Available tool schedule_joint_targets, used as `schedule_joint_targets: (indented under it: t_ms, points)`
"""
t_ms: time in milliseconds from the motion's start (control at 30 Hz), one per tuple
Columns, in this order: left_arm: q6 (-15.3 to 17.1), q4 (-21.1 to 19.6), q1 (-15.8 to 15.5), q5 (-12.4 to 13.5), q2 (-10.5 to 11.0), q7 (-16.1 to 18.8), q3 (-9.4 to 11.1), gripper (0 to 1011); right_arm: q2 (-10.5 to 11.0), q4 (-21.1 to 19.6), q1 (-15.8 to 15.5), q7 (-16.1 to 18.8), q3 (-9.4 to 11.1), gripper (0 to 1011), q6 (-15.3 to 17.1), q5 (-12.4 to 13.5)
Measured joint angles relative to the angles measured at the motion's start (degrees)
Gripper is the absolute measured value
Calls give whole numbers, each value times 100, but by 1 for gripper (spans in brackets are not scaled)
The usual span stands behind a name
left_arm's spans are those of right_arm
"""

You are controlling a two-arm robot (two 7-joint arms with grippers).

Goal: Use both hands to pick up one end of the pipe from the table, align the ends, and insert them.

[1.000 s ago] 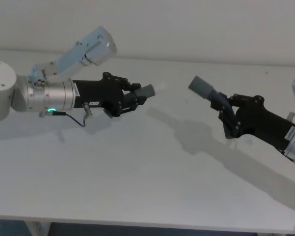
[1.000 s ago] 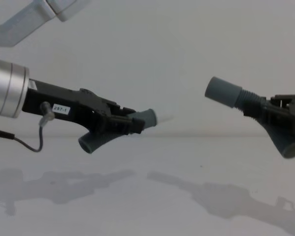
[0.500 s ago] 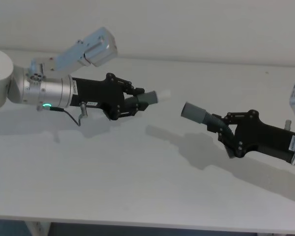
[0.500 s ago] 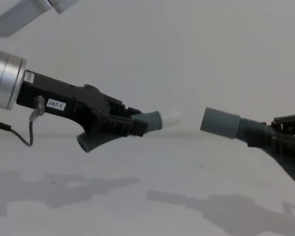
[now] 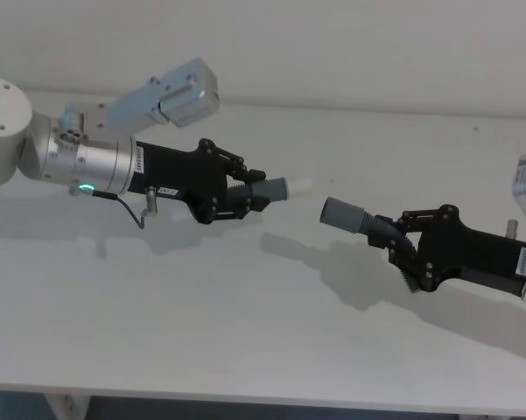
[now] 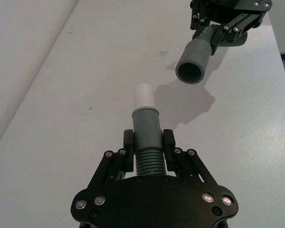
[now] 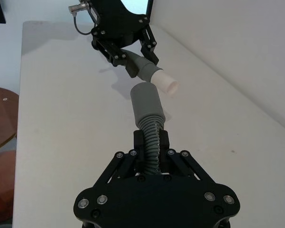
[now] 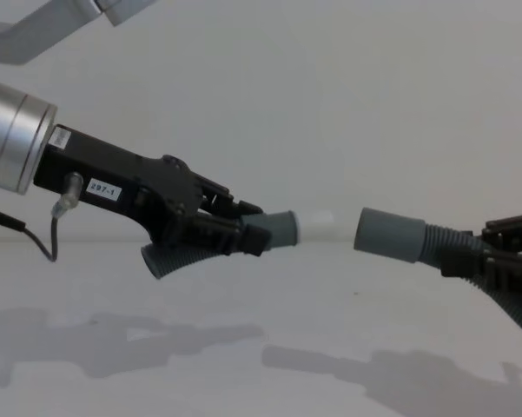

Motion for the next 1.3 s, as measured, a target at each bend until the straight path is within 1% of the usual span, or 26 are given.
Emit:
schedule_joint_targets:
  t_ms: [167, 600, 1000, 1300]
  points:
    - [0, 4, -44, 5, 16, -46, 71, 353, 40, -27, -5, 8, -27, 164, 21, 27]
    - [65, -6, -105, 6, 33, -56, 178, 353, 122, -51, 2, -2, -96, 162, 98, 64]
    - [102, -17, -145, -24, 32, -59, 268, 352, 137, -51, 13, -218, -160, 162, 228, 46]
    - [141, -61, -151, -54, 72, -31, 315, 353, 146, -36, 21, -370, -219, 162, 312, 1]
